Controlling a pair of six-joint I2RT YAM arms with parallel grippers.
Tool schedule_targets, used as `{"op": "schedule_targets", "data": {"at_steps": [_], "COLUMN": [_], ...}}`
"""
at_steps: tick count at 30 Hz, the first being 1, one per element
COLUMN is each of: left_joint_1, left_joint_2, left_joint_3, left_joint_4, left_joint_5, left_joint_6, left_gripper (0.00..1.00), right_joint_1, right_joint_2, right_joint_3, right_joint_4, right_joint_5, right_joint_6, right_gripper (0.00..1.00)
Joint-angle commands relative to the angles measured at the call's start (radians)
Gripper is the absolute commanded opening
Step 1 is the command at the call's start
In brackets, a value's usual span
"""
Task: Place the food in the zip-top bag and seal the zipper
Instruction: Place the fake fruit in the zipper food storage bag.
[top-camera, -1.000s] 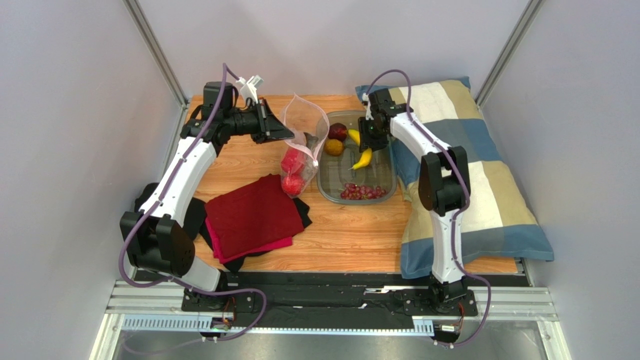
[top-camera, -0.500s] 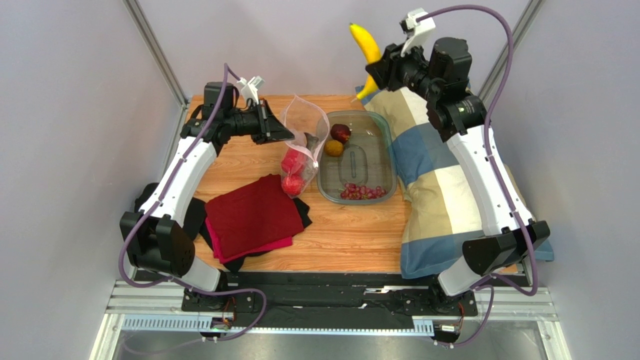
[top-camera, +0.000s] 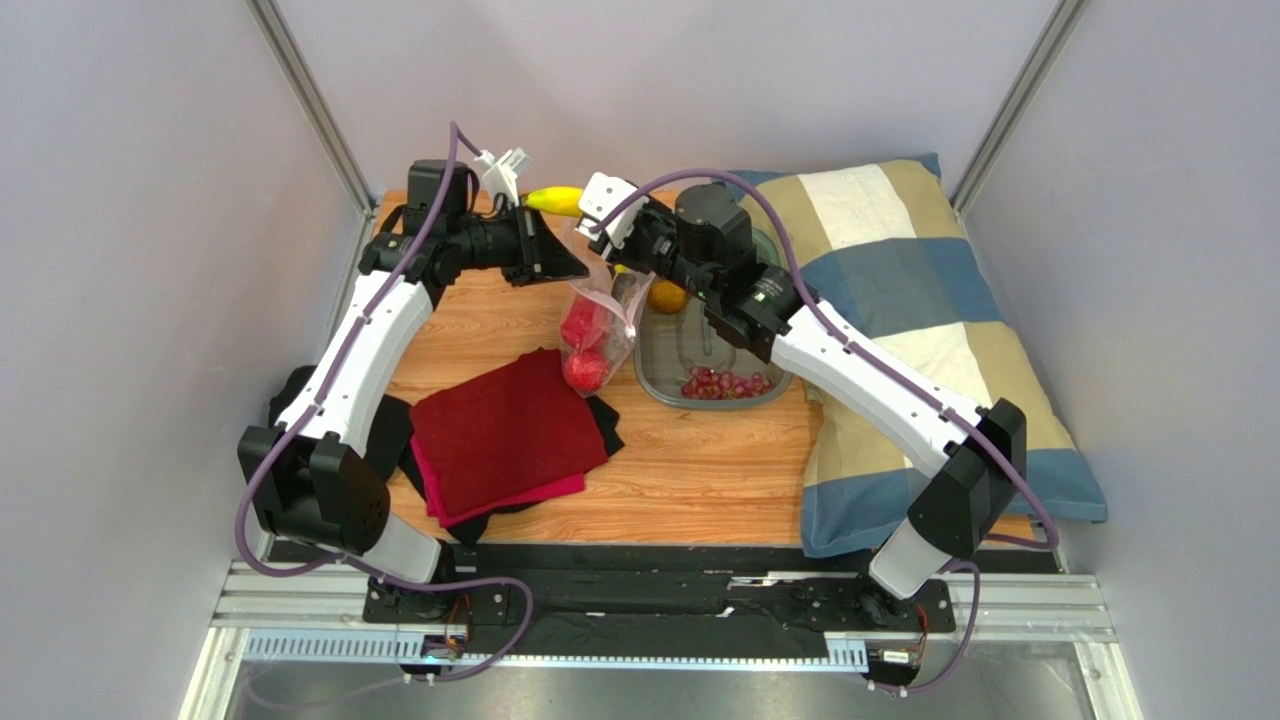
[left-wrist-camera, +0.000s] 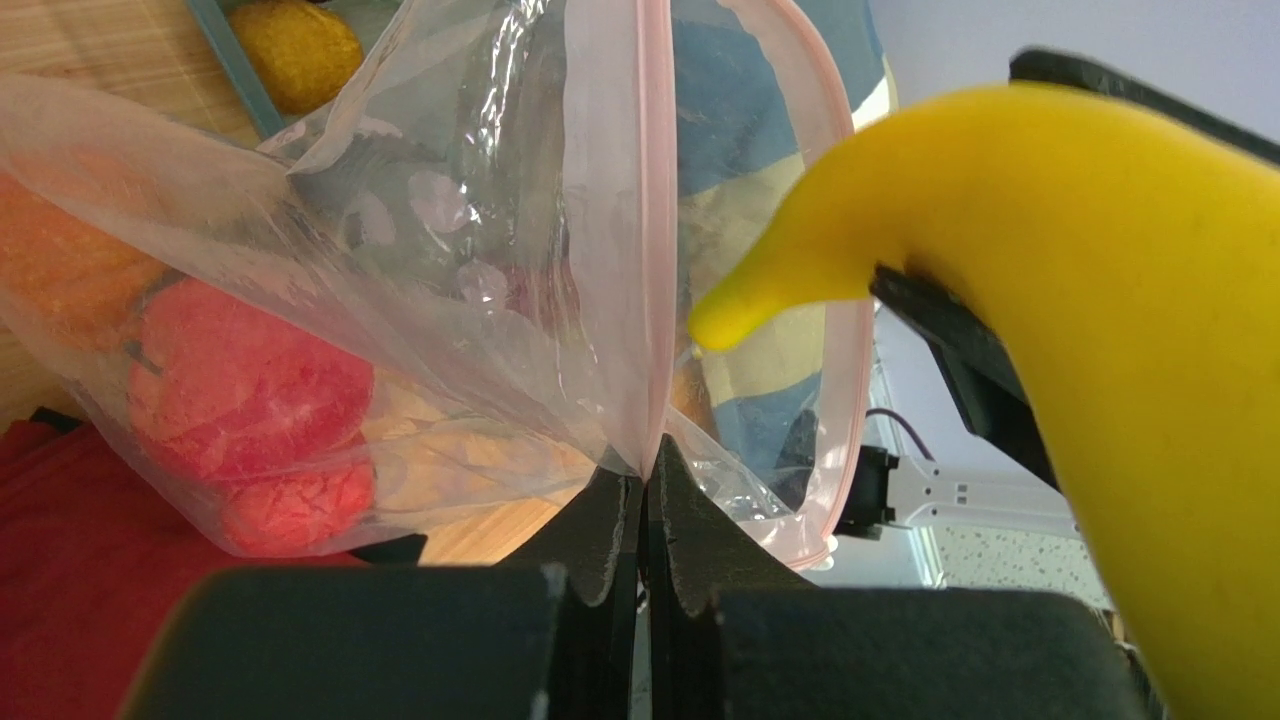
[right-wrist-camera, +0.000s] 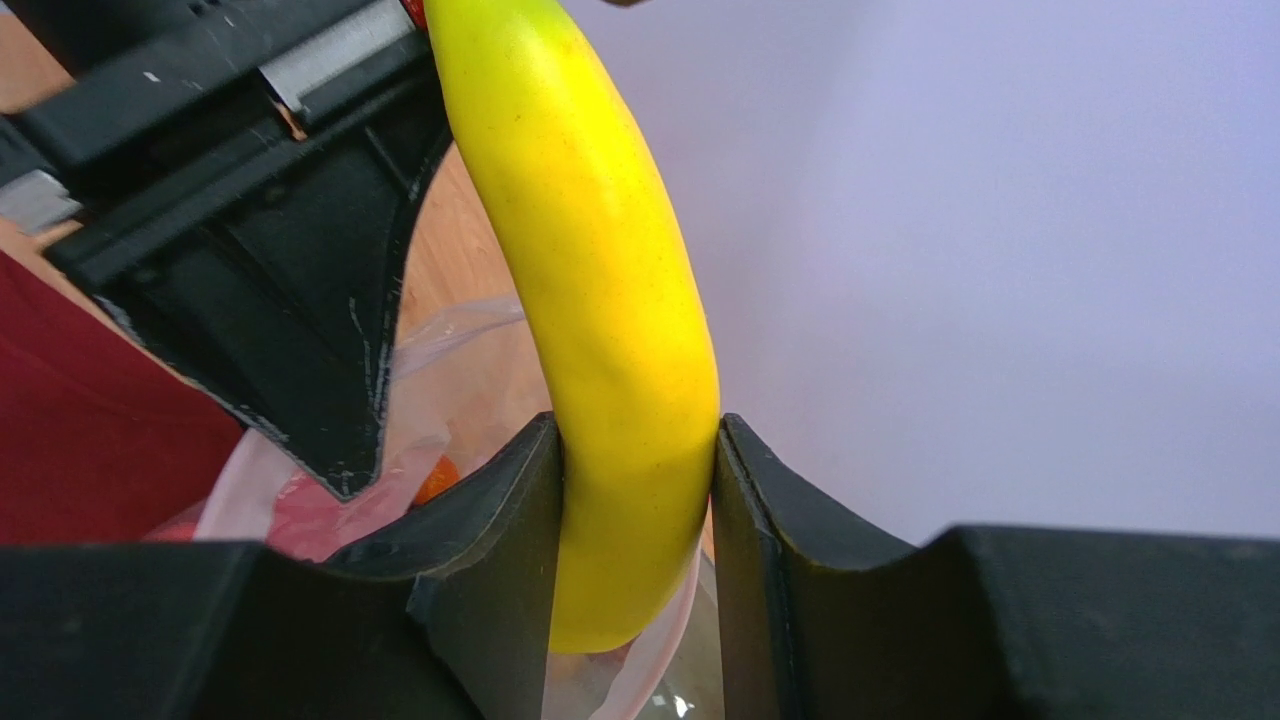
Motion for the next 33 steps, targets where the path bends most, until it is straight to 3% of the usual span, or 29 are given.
{"op": "schedule_targets", "data": {"at_steps": [1,4,7,8,11,14,17,21,25,28,33], "left_joint_1": [-0.004,-0.006,-0.004,-0.004,-0.004,-0.006,-0.004,-0.004,-0.004,-0.006,-0.004], "left_joint_2": [-0.037,-0.042,-0.042,-0.042,-0.040,-0.034,-0.032,-0.037,-0.034,-0.028,-0.016], "left_joint_3": [0.047,0.050,0.049,0.049,0.049,0.055,0.055,0.055,0.053,0.052,0.049], "left_joint_4": [-0.014,-0.020,-0.019,-0.016,-0.006,-0.003,-0.003,-0.003,-0.002,0.003,0.015], "left_joint_5": [0.003,0.003,0.006,0.006,0.012,0.016,0.016,0.010,0.009,0.012,0.019], "left_joint_6": [0.030,0.030,0.022,0.018,0.010,0.008,0.008,0.012,0.012,0.007,-0.008], "left_gripper": [0.00,0.00,0.00,0.00,0.00,0.00,0.00,0.00,0.00,0.00,0.00], "right_joint_1": [-0.001,0.004,0.005,0.005,0.004,-0.003,-0.021,-0.152,-0.314,-0.412,-0.443], "right_joint_2": [0.005,0.007,-0.004,-0.007,-0.028,-0.062,-0.067,-0.055,-0.056,-0.053,0.023], "right_joint_3": [-0.028,-0.041,-0.028,-0.019,0.004,0.024,0.096,0.185,0.184,0.146,0.100], "right_joint_4": [0.148,0.095,0.016,-0.004,-0.074,-0.124,-0.192,-0.317,-0.484,-0.607,-0.803], "right_joint_5": [0.099,0.099,0.111,0.111,0.091,0.030,0.012,-0.066,-0.310,-0.459,-0.470], "right_joint_6": [-0.098,-0.069,0.008,0.052,0.124,0.175,0.244,0.400,0.450,0.375,0.151], "right_gripper": [0.00,0.03,0.23,0.37,0.65,0.85,0.89,0.90,0.92,0.92,0.87]}}
